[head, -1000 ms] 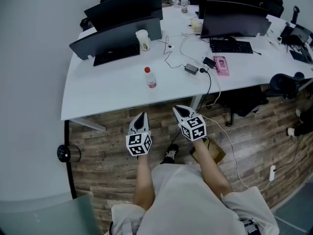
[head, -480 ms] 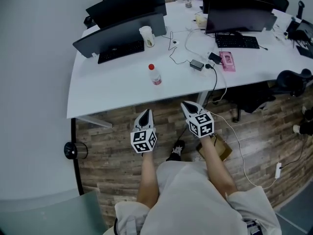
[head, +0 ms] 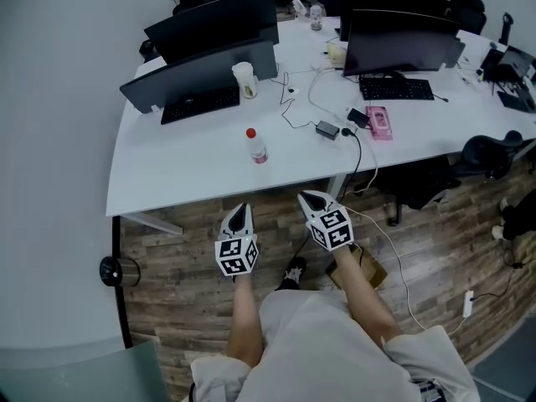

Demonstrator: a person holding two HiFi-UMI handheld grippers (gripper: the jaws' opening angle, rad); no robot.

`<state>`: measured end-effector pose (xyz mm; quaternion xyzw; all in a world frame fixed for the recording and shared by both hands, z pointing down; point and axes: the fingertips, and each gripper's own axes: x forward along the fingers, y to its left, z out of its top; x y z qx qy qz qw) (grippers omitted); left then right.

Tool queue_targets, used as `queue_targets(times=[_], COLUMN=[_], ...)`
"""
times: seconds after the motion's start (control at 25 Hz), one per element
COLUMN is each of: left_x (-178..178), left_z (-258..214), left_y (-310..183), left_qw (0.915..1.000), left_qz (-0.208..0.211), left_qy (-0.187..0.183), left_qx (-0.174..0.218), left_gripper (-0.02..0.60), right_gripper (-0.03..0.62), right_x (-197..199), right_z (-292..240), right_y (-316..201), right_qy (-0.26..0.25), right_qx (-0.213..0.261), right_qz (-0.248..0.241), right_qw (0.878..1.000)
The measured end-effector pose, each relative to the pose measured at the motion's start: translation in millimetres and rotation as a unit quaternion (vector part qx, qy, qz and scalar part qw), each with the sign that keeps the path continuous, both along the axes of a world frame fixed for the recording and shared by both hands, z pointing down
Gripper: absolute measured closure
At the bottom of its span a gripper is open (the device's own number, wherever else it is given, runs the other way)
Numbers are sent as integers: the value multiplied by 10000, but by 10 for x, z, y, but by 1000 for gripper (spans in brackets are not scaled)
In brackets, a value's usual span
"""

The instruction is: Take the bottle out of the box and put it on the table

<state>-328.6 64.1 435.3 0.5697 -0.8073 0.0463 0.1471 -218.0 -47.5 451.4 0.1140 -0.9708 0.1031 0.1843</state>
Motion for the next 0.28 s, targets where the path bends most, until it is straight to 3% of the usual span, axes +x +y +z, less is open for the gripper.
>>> queue_targets(times=[0.12,0.28], left_x=[5,13], left_z=[17,44], left_y=[-56,-219], left_qw=[9997,9997], left_qz=[142,200], left_qy=[-147,99], left_qx=[-136,14], left_gripper=[568,569], right_gripper=[554,554], right_x=[-60,-168], right_z=[5,-36], right_y=[-25,-198], right_qy=[-12,6], right_qx=[-103,-27], right_qz=[-11,-13], right_qw=[9999,10000])
